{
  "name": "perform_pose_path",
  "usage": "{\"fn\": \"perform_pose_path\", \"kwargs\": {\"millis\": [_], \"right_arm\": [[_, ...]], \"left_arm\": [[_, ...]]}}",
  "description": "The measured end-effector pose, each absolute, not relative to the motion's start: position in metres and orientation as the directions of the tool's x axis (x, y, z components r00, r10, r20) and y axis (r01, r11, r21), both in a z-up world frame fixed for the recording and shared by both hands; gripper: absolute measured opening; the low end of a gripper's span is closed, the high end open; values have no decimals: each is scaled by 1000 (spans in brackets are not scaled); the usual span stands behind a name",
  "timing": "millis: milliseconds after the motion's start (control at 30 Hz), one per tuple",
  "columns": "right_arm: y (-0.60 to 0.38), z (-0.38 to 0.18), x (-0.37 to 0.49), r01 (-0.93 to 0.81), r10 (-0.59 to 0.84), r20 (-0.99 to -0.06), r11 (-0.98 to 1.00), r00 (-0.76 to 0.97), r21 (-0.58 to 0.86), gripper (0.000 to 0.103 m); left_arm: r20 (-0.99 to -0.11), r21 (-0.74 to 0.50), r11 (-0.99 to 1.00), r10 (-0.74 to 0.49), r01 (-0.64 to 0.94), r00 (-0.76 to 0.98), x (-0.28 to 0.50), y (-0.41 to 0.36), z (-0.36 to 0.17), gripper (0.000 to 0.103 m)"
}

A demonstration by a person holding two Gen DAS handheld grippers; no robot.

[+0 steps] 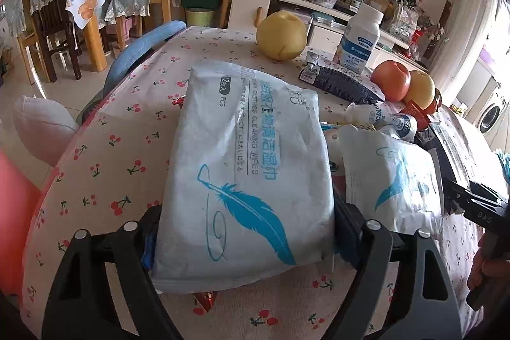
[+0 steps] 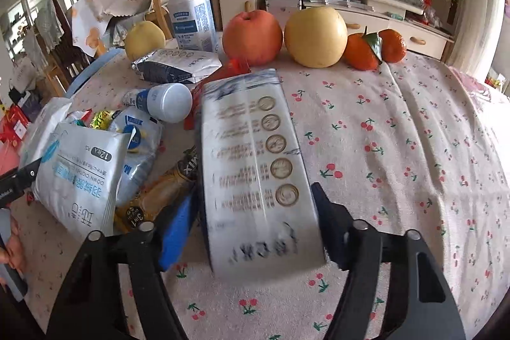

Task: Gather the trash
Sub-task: 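Grasp the wet-wipes pack with the left tool while the right tool grasps the biscuit pack, then carry both packs to the pink bucket and open both tools over it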

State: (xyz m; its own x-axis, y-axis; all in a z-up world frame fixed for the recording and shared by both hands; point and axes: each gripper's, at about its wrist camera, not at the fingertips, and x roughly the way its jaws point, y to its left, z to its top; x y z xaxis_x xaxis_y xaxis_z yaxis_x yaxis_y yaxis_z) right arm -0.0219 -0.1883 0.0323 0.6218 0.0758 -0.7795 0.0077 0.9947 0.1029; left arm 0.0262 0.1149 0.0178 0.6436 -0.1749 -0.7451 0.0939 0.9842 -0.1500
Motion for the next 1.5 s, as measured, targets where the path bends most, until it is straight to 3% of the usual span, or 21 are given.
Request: {"fn": "perform_pose_path", "kwargs": {"millis": [400, 867, 1200, 1500], "right_arm": [[-184, 57, -50, 7, 30, -720, 999, 693, 48, 66], [-154, 107, -95, -16, 79, -602, 994, 794, 108, 65], [-75, 143, -110, -183, 265, -549, 962, 792, 201, 65], [59, 173, -104, -439, 484, -523, 872, 701, 218, 65]], "left_arm": [[-724, -151, 985, -168, 84, 669, 13, 125, 27, 76], [-624, -98, 995, -69, 10, 779, -23, 156, 61, 76], [-545, -116, 990, 6, -82, 838, -41, 193, 93, 76], [-520, -151, 936, 198, -318, 831, -52, 288, 111, 76]]}}
